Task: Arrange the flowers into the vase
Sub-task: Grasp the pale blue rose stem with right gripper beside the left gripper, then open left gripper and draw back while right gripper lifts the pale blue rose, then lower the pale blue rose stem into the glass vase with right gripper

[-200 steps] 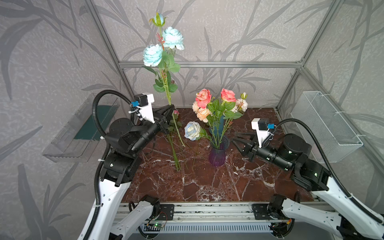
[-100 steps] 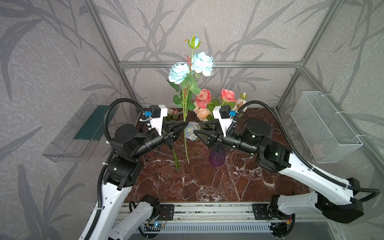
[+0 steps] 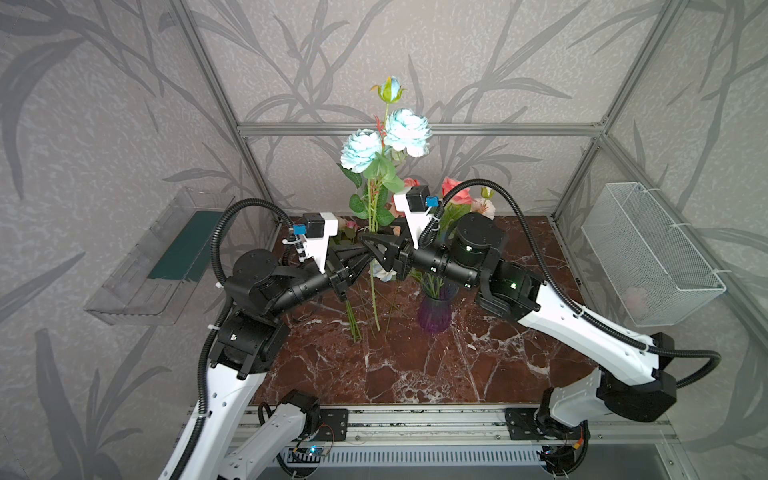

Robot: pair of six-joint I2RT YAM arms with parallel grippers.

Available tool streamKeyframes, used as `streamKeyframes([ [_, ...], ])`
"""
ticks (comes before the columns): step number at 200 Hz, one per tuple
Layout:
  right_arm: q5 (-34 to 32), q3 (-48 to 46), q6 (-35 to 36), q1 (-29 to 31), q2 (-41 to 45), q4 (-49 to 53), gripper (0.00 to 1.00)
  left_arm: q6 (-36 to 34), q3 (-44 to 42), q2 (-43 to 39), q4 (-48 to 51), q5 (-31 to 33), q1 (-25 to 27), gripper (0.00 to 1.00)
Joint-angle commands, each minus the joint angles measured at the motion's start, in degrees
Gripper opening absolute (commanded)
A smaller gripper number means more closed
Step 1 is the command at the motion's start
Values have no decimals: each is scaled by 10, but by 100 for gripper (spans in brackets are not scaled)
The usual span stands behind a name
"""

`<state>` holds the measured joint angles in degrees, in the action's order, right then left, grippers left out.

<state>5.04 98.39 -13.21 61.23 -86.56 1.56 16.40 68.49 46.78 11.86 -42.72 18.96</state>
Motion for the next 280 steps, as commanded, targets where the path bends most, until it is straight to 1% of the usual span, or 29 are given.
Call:
streamKeyframes([
  [1, 9, 4, -15, -2, 4, -22, 34, -11, -5, -12, -23, -4, -5, 0],
  [6, 9, 4, -16, -1, 3, -23, 31, -10, -6, -11, -25, -5, -5, 0],
  [20, 8, 3, -21, -2, 2, -27, 19, -8, -11, -14, -32, -3, -6, 0],
  [34, 15, 0, -26, -3, 3, -32, 11, -9, -17, -17, -38, 4, -8, 0],
  [42, 18, -3, -30, -3, 6, -38, 8, -9, -21, -22, -40, 10, -8, 9],
  [54, 19, -8, -32, -2, 9, -47, 7, -9, -27, -26, -46, 18, -10, 22],
  [58, 17, -10, -33, -2, 11, -50, 6, -9, -28, -28, -47, 19, -12, 30],
  [64, 14, -11, -32, -2, 14, -53, 5, -8, -30, -29, -49, 22, -13, 48],
  [67, 12, -13, -30, -2, 15, -54, 5, -6, -31, -30, -51, 24, -15, 55],
  [72, 10, -13, -25, -3, 18, -54, 5, -5, -32, -31, -54, 27, -17, 63],
  [80, 2, -12, -16, -2, 23, -53, 5, -2, -38, -35, -60, 32, -22, 72],
  [89, -7, -10, -7, -2, 29, -50, 5, -1, -44, -41, -68, 46, -27, 77],
  [105, -23, -5, 27, -2, 46, -40, 6, -1, -60, -54, -83, 91, -41, 78],
  [126, -74, -6, 85, -4, 81, -19, 8, 2, -94, -73, -108, 206, -51, 78],
  [135, -100, -15, 104, -9, 101, -17, 8, 2, -107, -80, -118, 242, -53, 78],
  [151, -125, -37, 124, -21, 139, -17, 8, 3, -118, -88, -124, 292, -54, 78],
  [152, -125, -37, 124, -31, 141, -17, 8, 3, -118, -88, -124, 293, -54, 78],
  [168, -132, -53, 125, -73, 172, -13, 8, 5, -124, -89, -129, 316, -54, 78],
  [183, -137, -63, 119, -111, 193, -3, 8, 6, -126, -84, -130, 321, -56, 78],
  [206, -128, -96, 94, -158, 211, -8, 8, 10, -128, -79, -132, 328, -57, 78],
  [231, -134, -137, 87, -169, 207, -31, 8, 8, -137, -71, -135, 348, -58, 78],
  [243, -135, -153, 92, -169, 199, -40, 7, 10, -148, -68, -145, 366, -57, 78],
  [256, -150, -174, 99, -169, 193, -61, 7, 15, -155, -61, -150, 388, -57, 77],
  [280, -154, -208, 107, -169, 181, -97, 7, 15, -156, -48, -148, 394, -57, 77],
])
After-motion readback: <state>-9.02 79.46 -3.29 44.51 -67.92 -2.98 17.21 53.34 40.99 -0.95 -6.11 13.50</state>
